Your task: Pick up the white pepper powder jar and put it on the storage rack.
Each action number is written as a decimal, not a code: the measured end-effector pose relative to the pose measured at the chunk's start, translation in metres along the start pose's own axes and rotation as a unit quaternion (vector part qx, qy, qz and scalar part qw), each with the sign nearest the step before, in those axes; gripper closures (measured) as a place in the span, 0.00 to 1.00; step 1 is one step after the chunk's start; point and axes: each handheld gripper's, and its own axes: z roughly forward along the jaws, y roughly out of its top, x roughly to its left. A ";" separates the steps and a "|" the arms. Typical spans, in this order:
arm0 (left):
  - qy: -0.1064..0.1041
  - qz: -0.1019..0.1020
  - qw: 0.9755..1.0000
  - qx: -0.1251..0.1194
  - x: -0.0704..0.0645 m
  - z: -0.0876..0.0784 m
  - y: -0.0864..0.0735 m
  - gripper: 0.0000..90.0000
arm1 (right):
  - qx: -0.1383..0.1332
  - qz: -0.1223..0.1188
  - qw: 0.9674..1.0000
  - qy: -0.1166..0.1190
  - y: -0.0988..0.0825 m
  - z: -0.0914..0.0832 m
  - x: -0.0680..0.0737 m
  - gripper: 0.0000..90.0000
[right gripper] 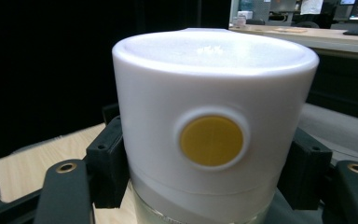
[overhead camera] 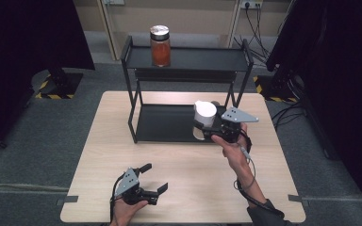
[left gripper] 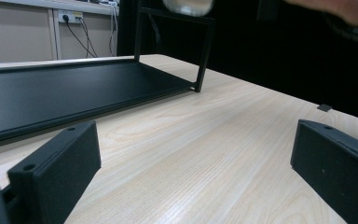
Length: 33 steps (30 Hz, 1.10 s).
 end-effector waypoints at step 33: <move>0.001 0.001 1.000 -0.004 0.000 -0.002 0.000 0.01 | -0.007 -0.011 1.000 0.022 0.137 0.009 0.002 0.34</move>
